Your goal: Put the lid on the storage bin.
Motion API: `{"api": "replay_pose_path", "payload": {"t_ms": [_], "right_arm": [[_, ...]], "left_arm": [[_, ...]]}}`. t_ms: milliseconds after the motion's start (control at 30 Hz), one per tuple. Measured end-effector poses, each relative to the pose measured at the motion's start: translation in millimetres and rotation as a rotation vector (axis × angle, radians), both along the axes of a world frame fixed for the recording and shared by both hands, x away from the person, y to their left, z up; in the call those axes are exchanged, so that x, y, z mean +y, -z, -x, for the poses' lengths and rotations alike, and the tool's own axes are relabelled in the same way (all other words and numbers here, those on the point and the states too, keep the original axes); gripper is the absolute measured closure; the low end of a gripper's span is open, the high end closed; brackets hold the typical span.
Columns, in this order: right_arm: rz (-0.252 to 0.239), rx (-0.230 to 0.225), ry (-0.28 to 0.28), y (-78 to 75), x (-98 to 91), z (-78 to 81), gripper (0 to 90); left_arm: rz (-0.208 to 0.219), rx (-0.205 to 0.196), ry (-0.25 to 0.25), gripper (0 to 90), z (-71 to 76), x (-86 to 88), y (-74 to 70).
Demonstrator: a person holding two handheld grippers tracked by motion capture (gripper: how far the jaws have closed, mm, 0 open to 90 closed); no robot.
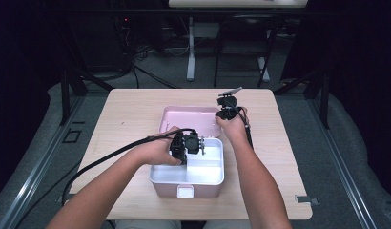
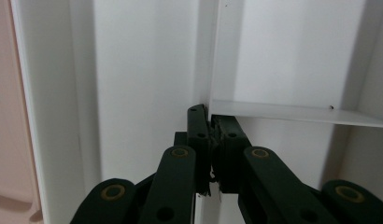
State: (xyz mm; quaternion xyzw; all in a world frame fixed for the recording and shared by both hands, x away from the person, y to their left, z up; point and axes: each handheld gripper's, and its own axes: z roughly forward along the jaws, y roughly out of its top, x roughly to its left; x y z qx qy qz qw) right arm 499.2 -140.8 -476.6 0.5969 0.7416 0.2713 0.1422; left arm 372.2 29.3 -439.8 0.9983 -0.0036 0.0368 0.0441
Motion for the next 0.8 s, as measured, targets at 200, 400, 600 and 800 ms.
{"api": "replay_pose_path", "payload": {"t_ms": [200,400,600,800], "right_arm": [[-0.01,0.011,0.013,-2.0,0.1,0.0,79.2],[-0.022,0.014,0.028,-4.2,-0.2,0.2,80.4],[-0.028,0.016,0.042,-5.1,0.3,0.7,81.1],[-0.027,0.004,0.044,-8.9,0.5,1.7,82.0]], "left_arm": [[0.0,0.001,-0.001,86.5,-0.2,0.0,0.0],[0.002,0.007,-0.002,86.5,-0.5,0.0,0.1],[-0.001,0.007,-0.003,86.5,-0.6,-0.1,-0.2],[-0.001,0.008,-0.004,86.4,-0.6,-0.1,-0.2]]}}
